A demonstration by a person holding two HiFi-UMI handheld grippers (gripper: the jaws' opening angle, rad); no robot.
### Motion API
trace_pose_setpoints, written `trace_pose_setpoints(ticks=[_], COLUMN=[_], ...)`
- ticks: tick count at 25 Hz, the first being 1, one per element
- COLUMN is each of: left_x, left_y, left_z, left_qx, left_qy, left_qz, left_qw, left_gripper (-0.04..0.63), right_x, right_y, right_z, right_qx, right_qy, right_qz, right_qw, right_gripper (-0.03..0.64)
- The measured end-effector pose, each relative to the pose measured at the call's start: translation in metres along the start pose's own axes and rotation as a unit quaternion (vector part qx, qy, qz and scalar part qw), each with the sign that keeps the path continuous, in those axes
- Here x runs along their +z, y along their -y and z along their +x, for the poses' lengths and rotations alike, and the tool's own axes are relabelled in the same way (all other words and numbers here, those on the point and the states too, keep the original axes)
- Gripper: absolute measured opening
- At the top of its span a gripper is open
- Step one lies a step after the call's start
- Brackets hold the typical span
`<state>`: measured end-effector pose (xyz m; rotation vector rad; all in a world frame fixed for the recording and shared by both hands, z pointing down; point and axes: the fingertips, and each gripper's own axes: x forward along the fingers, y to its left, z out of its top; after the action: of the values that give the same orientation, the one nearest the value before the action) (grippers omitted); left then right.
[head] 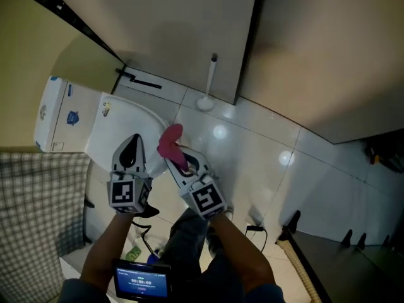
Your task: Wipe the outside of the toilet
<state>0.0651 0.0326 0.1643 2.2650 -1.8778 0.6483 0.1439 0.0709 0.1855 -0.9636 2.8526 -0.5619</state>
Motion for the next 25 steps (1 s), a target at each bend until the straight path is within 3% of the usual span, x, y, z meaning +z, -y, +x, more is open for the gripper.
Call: trace_pose_setpoints(ticks=[6,15,21,25], left_x=[-0.063,-0.196,-0.280,-0.322], left_y=[0.051,0.137,0.134,0.110], left_z=[-0.023,-0.024,-0.013,-0.010], left_qx=[-0.062,-0.192,-0.194,-0.182], left_qy=[-0.035,-0.021,-0.020,-0.022], left_qz=[0.038,0.055,0.043,0.060], left_qw=[0.9968,0.9797,0.9799,0.9813], left_gripper=[0.006,0.006,0.005,0.006], right_x=[-0.065,-0.221,-0.288,-0.320], right_y=[0.013,0.040,0.070,0.064], right_z=[-0.041,-0.012,0.028,0.062], right_qx=[-0.078,-0.111,-0.105,-0.079], right_qy=[0.018,0.054,0.099,0.104], right_qz=[0.076,0.095,0.079,0.071], right_qw=[0.994,0.988,0.986,0.989], right_gripper=[0.091,0.091,0.091,0.091])
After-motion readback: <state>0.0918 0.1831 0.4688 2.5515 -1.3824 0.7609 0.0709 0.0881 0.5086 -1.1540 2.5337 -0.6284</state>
